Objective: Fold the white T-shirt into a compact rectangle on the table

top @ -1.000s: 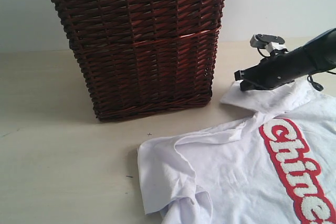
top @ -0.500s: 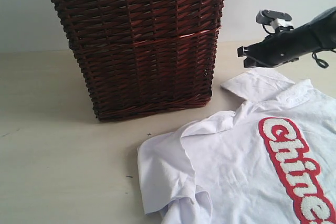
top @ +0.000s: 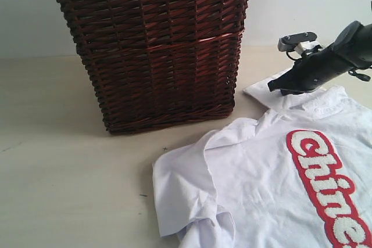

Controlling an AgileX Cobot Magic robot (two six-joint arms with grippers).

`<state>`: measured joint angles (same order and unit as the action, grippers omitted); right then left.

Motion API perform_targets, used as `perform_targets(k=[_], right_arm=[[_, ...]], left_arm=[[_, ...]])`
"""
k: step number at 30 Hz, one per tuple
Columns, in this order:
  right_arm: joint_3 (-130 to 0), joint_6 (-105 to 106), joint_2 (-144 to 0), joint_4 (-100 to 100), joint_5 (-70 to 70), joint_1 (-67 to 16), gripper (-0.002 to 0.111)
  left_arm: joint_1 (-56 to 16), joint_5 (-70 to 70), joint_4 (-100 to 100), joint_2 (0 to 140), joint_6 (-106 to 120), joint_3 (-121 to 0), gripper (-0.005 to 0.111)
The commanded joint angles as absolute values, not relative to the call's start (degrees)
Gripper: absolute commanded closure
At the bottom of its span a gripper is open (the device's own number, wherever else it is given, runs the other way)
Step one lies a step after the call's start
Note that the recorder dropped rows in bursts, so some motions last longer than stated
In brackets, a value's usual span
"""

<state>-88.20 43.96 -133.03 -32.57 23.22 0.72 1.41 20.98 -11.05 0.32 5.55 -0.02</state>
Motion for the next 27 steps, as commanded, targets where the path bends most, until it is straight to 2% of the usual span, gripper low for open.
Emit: perform_targets(k=[1, 7, 16, 22, 27], right_arm=[[-87.88, 38.25, -136.50, -31.58, 14.25, 0.66, 0.108], [-87.88, 36.75, -134.60, -33.11, 11.44, 0.66, 0.108], [-87.43, 36.75, -120.63, -33.11, 20.06, 0.66, 0.108], [-81.72, 36.75, -103.45, -33.11, 19.95, 0.78, 0.108], [-66.29, 35.44, -80.48, -37.83, 8.47, 0.78, 0.108]], left_arm=[[0.93, 20.68, -10.94, 0.00, 5.70, 0.00, 0.107], [0.93, 20.68, -10.94, 0.00, 5.70, 0.00, 0.107], [0.93, 20.68, -10.94, 0.00, 5.70, 0.00, 0.107], [0.93, 20.68, -10.94, 0.00, 5.70, 0.00, 0.107], [0.93, 20.68, -10.94, 0.00, 5.70, 0.00, 0.107]])
